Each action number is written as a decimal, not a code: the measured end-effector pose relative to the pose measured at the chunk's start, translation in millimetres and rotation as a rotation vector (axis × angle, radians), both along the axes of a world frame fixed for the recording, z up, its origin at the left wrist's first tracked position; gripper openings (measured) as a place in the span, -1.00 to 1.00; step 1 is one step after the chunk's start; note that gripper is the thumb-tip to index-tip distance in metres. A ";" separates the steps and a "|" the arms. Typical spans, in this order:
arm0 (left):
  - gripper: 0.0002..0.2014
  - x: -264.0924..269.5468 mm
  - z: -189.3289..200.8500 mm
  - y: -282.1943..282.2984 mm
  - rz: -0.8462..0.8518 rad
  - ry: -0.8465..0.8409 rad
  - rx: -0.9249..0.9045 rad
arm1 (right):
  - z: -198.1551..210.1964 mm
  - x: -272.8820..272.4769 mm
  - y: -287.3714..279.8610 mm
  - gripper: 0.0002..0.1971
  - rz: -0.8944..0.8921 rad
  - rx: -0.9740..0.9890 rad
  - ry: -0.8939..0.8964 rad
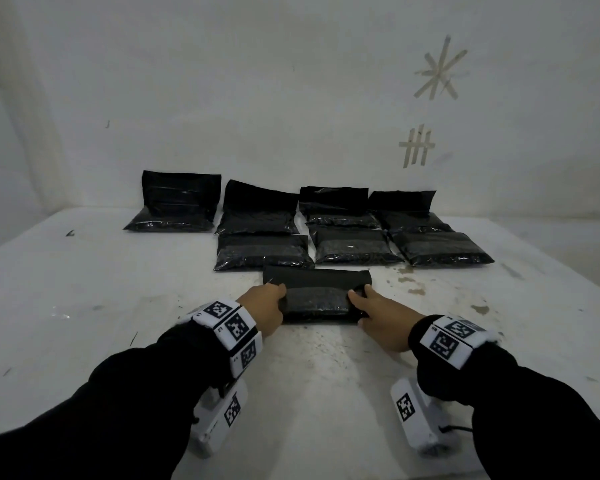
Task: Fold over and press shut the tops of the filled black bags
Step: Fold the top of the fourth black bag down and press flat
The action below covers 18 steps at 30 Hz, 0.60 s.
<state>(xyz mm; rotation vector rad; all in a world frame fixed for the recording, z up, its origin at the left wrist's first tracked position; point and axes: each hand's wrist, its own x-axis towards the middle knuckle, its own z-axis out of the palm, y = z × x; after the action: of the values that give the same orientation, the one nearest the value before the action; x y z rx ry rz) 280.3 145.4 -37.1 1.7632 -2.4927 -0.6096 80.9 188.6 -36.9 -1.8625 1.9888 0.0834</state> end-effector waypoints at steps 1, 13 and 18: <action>-0.56 1.3 -1.8 -0.8 0.008 0.016 -0.019 | -0.2 -0.5 0.1 -0.43 0.000 -0.011 0.001; -0.66 7.0 -4.5 -8.0 0.026 0.140 -0.047 | 2.6 5.0 2.1 -0.37 -0.040 0.028 0.053; -0.55 3.6 -3.2 0.6 -0.025 -0.015 -0.043 | 0.4 12.3 2.2 -0.26 -0.039 0.102 0.136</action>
<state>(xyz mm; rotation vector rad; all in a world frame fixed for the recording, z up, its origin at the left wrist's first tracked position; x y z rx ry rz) 283.9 146.1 -40.3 1.7305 -2.5218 -0.5413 93.3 190.8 -36.5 -1.7962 2.0689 0.3021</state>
